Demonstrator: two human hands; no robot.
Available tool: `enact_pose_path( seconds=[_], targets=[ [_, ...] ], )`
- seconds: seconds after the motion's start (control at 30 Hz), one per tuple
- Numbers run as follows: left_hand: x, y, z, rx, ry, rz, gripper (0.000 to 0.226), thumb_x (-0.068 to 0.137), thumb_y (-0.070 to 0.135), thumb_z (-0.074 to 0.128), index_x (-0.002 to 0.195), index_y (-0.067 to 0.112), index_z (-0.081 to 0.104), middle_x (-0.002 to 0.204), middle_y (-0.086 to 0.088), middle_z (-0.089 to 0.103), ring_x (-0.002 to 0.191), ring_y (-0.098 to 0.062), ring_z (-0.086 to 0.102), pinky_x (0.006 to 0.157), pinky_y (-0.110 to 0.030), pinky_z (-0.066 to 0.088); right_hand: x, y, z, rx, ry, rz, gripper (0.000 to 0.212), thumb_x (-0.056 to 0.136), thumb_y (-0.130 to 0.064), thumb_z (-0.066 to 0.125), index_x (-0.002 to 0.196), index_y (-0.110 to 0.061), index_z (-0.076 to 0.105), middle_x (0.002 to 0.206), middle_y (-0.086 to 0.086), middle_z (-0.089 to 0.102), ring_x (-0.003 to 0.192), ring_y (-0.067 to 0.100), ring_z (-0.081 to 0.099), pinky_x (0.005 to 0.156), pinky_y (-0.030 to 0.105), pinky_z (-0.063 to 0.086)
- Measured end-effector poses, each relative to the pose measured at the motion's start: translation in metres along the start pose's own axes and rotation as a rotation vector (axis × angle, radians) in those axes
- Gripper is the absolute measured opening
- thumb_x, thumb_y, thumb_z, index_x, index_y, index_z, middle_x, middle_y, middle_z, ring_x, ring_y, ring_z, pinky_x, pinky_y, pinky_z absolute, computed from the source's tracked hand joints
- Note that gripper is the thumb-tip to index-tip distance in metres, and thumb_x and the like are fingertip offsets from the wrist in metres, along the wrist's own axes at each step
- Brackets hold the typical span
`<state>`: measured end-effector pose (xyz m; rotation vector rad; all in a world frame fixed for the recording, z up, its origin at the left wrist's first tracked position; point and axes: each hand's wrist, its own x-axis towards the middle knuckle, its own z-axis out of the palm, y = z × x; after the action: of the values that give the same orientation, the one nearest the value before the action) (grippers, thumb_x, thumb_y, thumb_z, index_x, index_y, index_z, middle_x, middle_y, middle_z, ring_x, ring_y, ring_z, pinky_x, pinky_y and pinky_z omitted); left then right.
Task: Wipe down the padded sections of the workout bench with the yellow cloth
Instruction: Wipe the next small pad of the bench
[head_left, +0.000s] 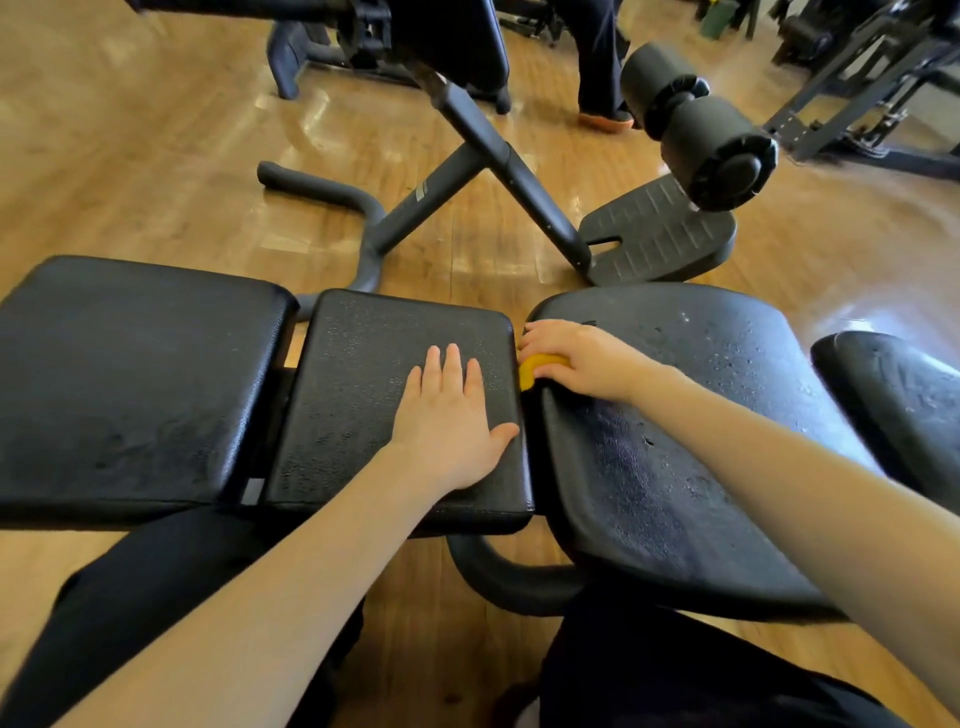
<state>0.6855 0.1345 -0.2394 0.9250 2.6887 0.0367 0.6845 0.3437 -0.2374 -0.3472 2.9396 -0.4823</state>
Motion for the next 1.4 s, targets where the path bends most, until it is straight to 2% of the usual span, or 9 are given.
enact_pose_path(
  seconds=[0.17, 0.27, 0.43, 0.57, 0.67, 0.87, 1.0, 1.13, 1.4],
  targets=[
    [0.002, -0.002, 0.0, -0.016, -0.029, -0.002, 0.082, 0.093, 0.059, 0.025, 0.148, 0.007, -0.007, 0.155, -0.017, -0.015, 0.142, -0.033, -0.015, 0.116, -0.044, -0.002, 0.047, 0.024, -0.013, -0.042, 0.046, 0.141, 0.018, 0.091, -0.023, 0.051, 0.099, -0.018, 0.066, 0.117, 0.001, 0.06, 0.127, 0.02, 0.043, 0.111, 0.037, 0.029],
    [0.003, -0.003, 0.0, -0.007, -0.031, 0.006, 0.083, 0.093, 0.06, 0.025, 0.148, 0.007, -0.007, 0.155, -0.018, -0.015, 0.142, -0.034, -0.014, 0.116, -0.044, -0.002, 0.038, 0.011, -0.005, -0.002, 0.109, 0.172, 0.017, 0.091, -0.021, 0.051, 0.095, -0.015, 0.066, 0.108, -0.001, 0.059, 0.121, 0.022, 0.046, 0.108, 0.035, 0.031],
    [0.002, -0.003, -0.001, 0.002, -0.031, 0.008, 0.083, 0.093, 0.06, 0.026, 0.148, 0.007, -0.006, 0.155, -0.018, -0.013, 0.143, -0.033, -0.012, 0.116, -0.044, 0.001, -0.028, -0.037, 0.018, 0.041, 0.105, 0.133, 0.026, 0.093, -0.021, 0.05, 0.114, -0.016, 0.062, 0.134, 0.0, 0.052, 0.136, 0.016, 0.03, 0.113, 0.027, 0.017],
    [-0.002, -0.004, -0.003, -0.016, -0.014, 0.017, 0.082, 0.093, 0.06, 0.027, 0.149, 0.008, -0.003, 0.156, -0.017, -0.01, 0.143, -0.032, -0.009, 0.116, -0.043, 0.002, -0.081, -0.074, 0.034, 0.061, 0.091, 0.145, 0.03, 0.094, -0.025, 0.046, 0.122, -0.02, 0.058, 0.139, -0.004, 0.047, 0.138, 0.011, 0.026, 0.114, 0.023, 0.011],
    [-0.008, -0.001, -0.001, -0.025, 0.02, 0.012, 0.079, 0.094, 0.057, 0.027, 0.149, 0.007, 0.0, 0.156, -0.017, -0.007, 0.144, -0.032, -0.008, 0.116, -0.043, 0.003, -0.114, -0.096, 0.04, 0.044, 0.086, 0.164, 0.034, 0.095, -0.028, 0.045, 0.127, -0.023, 0.053, 0.142, -0.008, 0.043, 0.139, 0.009, 0.024, 0.109, 0.016, 0.007],
    [-0.013, 0.006, -0.002, -0.045, -0.001, 0.037, 0.078, 0.095, 0.055, 0.029, 0.148, 0.007, 0.001, 0.156, -0.017, -0.007, 0.143, -0.033, -0.007, 0.116, -0.045, 0.004, -0.157, -0.108, 0.052, -0.003, 0.096, 0.171, 0.041, 0.095, -0.031, 0.046, 0.135, -0.029, 0.042, 0.149, -0.012, 0.031, 0.141, 0.006, 0.015, 0.111, 0.017, 0.003],
    [-0.011, 0.009, 0.001, 0.001, 0.006, 0.037, 0.079, 0.094, 0.056, 0.026, 0.148, 0.006, -0.003, 0.156, -0.017, -0.009, 0.143, -0.033, -0.01, 0.115, -0.046, 0.002, -0.139, -0.097, 0.047, 0.105, 0.128, 0.227, 0.039, 0.092, -0.026, 0.051, 0.131, -0.028, 0.048, 0.146, -0.01, 0.036, 0.14, 0.007, 0.02, 0.11, 0.014, 0.007],
    [-0.008, 0.01, 0.005, 0.029, 0.01, 0.035, 0.08, 0.094, 0.057, 0.023, 0.148, 0.005, -0.006, 0.155, -0.019, -0.011, 0.143, -0.033, -0.011, 0.116, -0.047, 0.002, -0.096, -0.07, 0.039, 0.102, 0.163, 0.323, 0.04, 0.094, -0.024, 0.048, 0.134, -0.024, 0.045, 0.147, -0.005, 0.037, 0.141, 0.012, 0.02, 0.116, 0.027, 0.01],
    [-0.002, 0.008, 0.007, 0.04, -0.018, 0.038, 0.082, 0.093, 0.06, 0.02, 0.148, 0.006, -0.008, 0.155, -0.018, -0.015, 0.142, -0.033, -0.015, 0.116, -0.047, -0.001, -0.001, -0.01, 0.015, 0.094, 0.321, 0.422, 0.039, 0.094, -0.021, 0.048, 0.132, -0.015, 0.048, 0.143, 0.004, 0.044, 0.138, 0.02, 0.029, 0.112, 0.03, 0.018]
  ],
)
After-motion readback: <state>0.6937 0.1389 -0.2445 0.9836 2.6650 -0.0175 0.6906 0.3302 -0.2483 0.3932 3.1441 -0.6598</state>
